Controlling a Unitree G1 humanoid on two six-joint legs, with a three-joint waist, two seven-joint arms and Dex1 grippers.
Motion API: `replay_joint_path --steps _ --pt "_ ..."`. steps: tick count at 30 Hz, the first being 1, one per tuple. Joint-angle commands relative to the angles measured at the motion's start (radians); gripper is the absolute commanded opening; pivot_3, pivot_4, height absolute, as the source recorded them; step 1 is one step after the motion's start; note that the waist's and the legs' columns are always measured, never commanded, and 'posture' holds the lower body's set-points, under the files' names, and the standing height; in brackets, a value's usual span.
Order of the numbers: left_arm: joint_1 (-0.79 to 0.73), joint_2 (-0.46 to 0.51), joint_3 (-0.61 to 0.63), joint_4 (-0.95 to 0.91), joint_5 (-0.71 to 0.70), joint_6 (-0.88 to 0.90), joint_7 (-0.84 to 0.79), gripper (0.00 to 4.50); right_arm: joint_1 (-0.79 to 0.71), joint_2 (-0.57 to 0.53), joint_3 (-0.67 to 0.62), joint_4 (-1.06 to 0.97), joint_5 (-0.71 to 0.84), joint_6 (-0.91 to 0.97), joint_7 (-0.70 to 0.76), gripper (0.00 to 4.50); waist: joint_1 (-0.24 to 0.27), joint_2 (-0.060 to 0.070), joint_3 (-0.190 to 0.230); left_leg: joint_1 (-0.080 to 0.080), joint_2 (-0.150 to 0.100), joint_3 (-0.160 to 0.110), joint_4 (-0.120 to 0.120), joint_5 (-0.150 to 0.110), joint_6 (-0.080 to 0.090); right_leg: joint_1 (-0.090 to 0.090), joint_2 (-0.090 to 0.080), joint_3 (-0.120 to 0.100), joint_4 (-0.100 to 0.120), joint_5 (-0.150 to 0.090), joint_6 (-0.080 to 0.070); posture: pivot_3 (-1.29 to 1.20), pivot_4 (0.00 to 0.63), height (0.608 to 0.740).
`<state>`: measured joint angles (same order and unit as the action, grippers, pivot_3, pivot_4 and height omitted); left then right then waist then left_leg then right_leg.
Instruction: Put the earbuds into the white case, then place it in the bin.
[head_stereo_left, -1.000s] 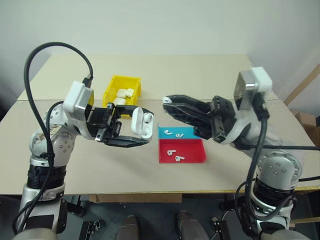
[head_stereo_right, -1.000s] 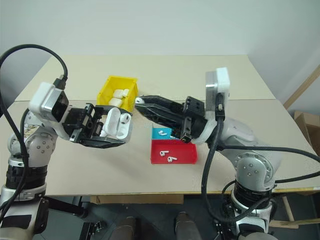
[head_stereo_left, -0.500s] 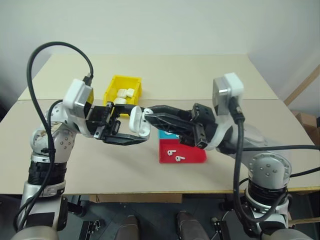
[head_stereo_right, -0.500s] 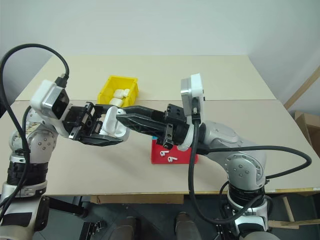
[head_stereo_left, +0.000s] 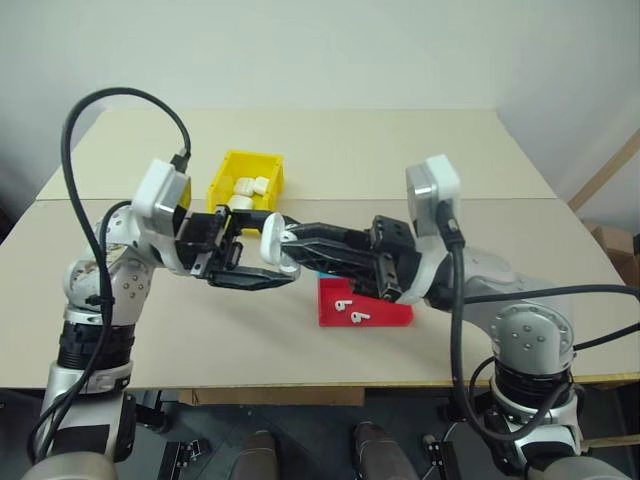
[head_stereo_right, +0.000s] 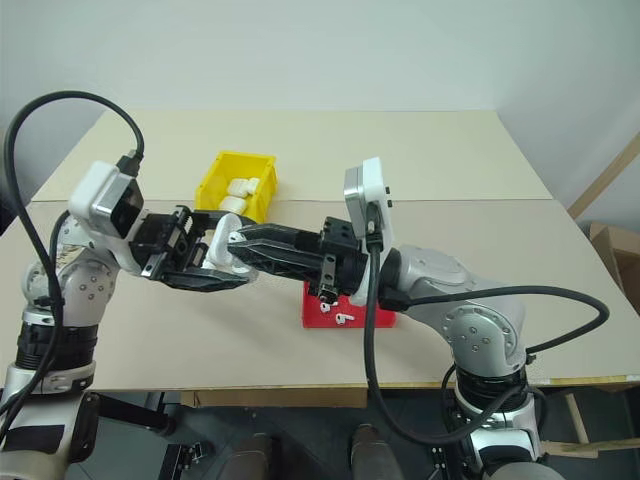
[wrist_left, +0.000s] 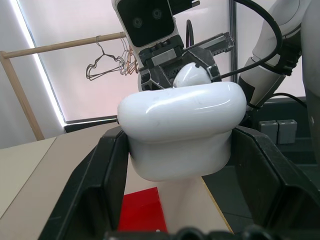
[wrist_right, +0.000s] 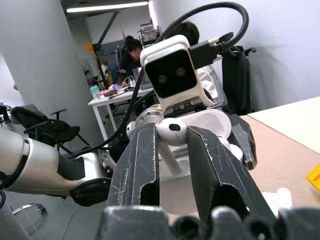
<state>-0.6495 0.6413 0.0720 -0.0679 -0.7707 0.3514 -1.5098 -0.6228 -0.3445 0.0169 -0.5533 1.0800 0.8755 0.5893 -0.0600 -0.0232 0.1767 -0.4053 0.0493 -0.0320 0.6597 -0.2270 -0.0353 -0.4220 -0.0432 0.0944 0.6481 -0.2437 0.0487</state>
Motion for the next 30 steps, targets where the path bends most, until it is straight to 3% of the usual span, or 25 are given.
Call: replay_joint_path --steps 1,30 --pt "-0.018 0.001 0.009 -0.027 -0.003 -0.002 0.008 2.84 -0.015 -0.008 0.008 -0.012 -0.004 -0.02 0.009 0.64 0.0 0.0 0.0 0.0 0.0 0.0 0.0 0.0 0.0 0.0 0.0 0.0 0.0 0.0 0.0 0.0 0.15 0.74" --pt "-0.022 -0.009 0.021 -0.035 0.009 0.003 0.067 2.84 0.036 -0.05 0.057 -0.033 -0.087 -0.054 0.045 0.64 0.002 0.0 0.0 0.0 0.0 0.0 0.0 0.0 0.0 0.0 0.0 0.0 0.0 0.0 0.0 0.0 0.15 0.74"
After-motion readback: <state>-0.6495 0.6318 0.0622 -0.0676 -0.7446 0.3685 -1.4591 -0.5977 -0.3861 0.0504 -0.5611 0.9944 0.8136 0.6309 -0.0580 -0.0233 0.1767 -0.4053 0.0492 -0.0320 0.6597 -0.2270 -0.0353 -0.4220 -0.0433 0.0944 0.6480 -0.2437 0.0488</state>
